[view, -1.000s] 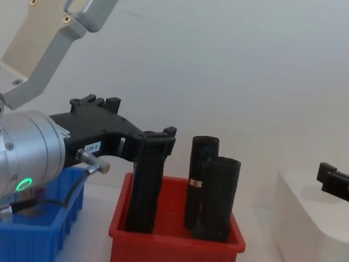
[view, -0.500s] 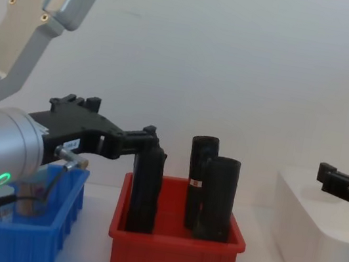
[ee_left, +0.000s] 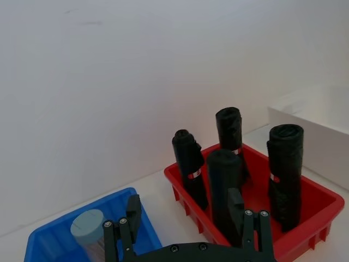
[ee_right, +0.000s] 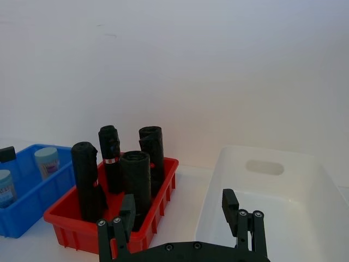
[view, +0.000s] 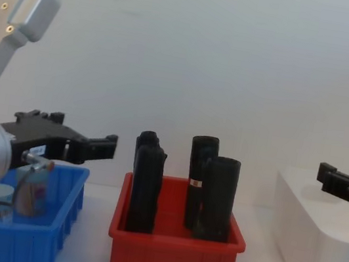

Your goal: Pick the cotton swabs from the blue box and place them into the white box.

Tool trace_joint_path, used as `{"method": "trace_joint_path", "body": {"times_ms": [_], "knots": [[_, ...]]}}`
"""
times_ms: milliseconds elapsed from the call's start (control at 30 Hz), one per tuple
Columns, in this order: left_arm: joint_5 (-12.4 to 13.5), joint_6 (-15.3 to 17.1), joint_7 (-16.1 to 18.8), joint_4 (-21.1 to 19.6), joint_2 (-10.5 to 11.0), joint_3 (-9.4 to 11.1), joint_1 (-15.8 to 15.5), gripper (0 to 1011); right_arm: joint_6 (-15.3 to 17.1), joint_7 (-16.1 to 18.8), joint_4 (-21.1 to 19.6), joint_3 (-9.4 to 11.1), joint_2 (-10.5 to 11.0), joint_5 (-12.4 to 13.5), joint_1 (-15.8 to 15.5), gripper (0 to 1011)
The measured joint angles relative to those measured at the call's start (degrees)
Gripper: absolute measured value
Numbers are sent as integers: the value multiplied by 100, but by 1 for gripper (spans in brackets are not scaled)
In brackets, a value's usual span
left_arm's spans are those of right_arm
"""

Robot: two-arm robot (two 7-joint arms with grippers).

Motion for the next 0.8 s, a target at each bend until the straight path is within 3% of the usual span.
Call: {"method": "trace_joint_path", "body": {"times_ms": [467,800], "knots": [[-550,43,-81,759,19,-303,-243,1004,0,0,0,0,0,0,0,1001],[-735,41,-177,1255,26,-459,-401,1004,0,0,0,0,0,0,0,1001]]}}
